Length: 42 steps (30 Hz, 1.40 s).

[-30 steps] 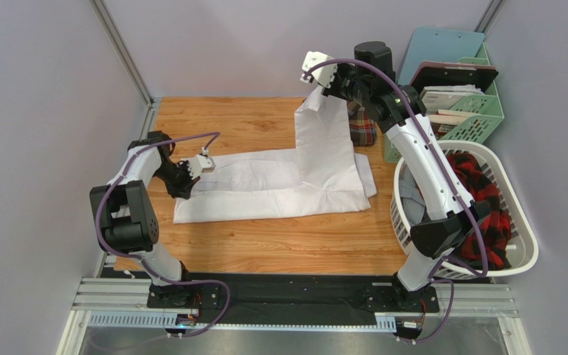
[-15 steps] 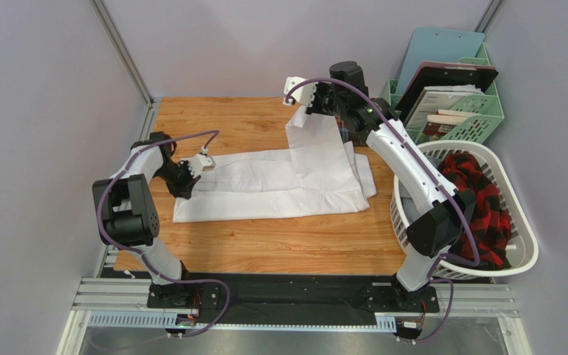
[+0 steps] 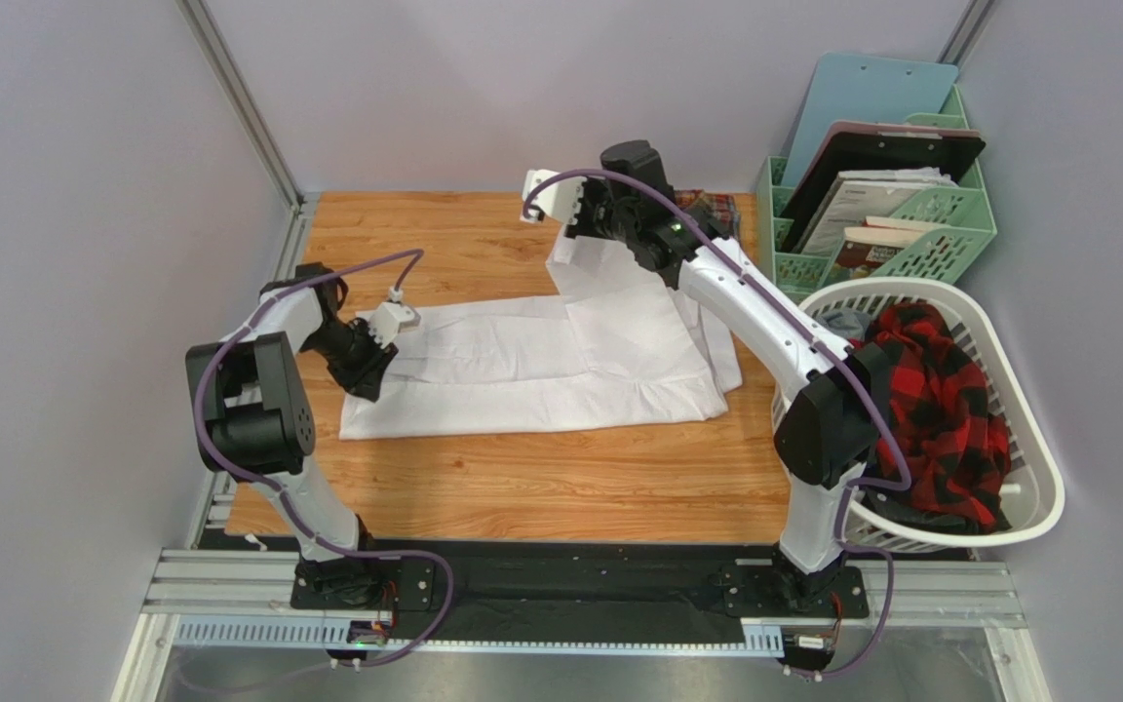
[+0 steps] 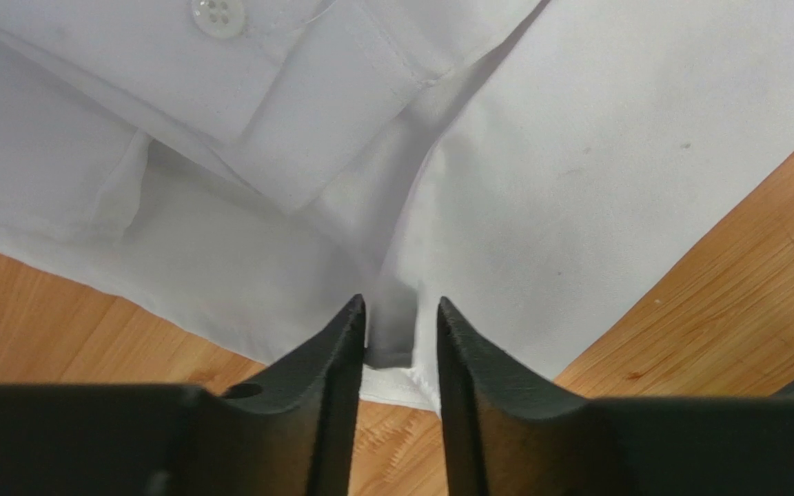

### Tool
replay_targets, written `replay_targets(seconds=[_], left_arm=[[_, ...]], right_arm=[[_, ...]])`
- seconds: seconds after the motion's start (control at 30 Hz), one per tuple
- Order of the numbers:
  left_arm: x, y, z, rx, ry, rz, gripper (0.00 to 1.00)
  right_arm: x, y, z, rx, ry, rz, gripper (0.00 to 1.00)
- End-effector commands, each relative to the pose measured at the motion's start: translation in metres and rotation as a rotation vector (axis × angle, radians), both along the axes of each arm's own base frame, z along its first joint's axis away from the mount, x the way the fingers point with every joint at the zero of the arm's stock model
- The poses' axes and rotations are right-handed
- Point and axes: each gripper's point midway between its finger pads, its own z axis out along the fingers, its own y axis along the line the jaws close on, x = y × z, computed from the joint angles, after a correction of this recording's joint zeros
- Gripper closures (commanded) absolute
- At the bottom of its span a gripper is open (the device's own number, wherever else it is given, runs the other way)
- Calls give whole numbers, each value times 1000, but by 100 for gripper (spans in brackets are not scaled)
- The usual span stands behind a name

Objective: Fold and stack the long sleeve shirts
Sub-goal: Fold the shirt

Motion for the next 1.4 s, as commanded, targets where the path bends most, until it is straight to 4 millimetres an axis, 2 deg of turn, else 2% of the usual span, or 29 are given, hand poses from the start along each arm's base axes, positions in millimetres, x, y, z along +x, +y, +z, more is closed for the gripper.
replay_targets(seconds=[0.0,0.07,0.23,0.27,0.33,0.4,0.43,0.47,0.5,0.53,0.57,0.6,0.67,0.7,0.77,0.83,0.87,0.9,0.93,1.03,1.07,1.1,1.17,1.2,1.3,1.37], left_arm=[[24,-1,27,-75,-95,95,57],[34,-6,50,-156,-163,133,50],[50,-23,91,-287,-237,187,47],[51,-28,95,-317,-236,191,47],[54,-31,103,-347,-221,224,47],[54,-35,108,-377,-211,236,46],[54,-37,110,-387,-205,248,46],[54,-38,111,-396,-202,257,46],[53,-40,111,-403,-192,265,46],[50,-41,112,-410,-180,271,46],[49,-43,115,-422,-177,276,46],[45,-45,112,-431,-158,289,46],[40,-51,115,-464,-144,291,46],[35,-54,113,-478,-120,308,46],[31,-59,115,-505,-108,313,46],[25,-63,116,-527,-98,320,46],[23,-66,118,-543,-96,320,46],[20,-68,117,-550,-87,324,46],[18,-70,121,-566,-93,319,46],[12,-77,126,-598,-101,307,46],[10,-77,126,-599,-100,308,46],[8,-78,124,-602,-98,310,46],[7,-79,123,-606,-99,305,45],[6,-80,123,-606,-101,296,44],[9,-90,128,-664,-95,318,45],[16,-105,135,-734,-87,338,45]], right_arm=[[-6,18,-6,33,3,-47,100],[-19,27,-19,17,64,-39,100],[-49,46,-66,-5,253,-59,100],[-61,50,-77,-31,307,-57,100],[-70,59,-93,-11,399,-80,100],[-90,65,-125,-36,547,-93,100],[-94,77,-117,7,588,-73,100],[-107,74,-129,8,689,-115,100],[-114,82,-150,2,780,-110,100],[-115,90,-141,38,808,-110,100],[-125,88,-148,44,889,-151,100],[-132,96,-161,61,974,-155,100],[-136,101,-162,134,1076,-160,100],[-144,108,-161,190,1159,-165,100],[-147,109,-158,226,1211,-139,100],[-151,112,-146,288,1271,-114,100],[-145,108,-139,324,1283,-111,100],[-148,110,-130,372,1333,-93,100],[-131,106,-121,447,1327,-84,100],[-115,98,-102,626,1443,-95,100],[-106,85,-104,661,1465,-120,100],[-107,76,-121,651,1503,-170,100],[-105,59,-141,633,1522,-241,100],[-111,51,-162,611,1554,-300,100],[-105,32,-188,598,1552,-412,100],[-103,18,-208,584,1563,-479,100]])
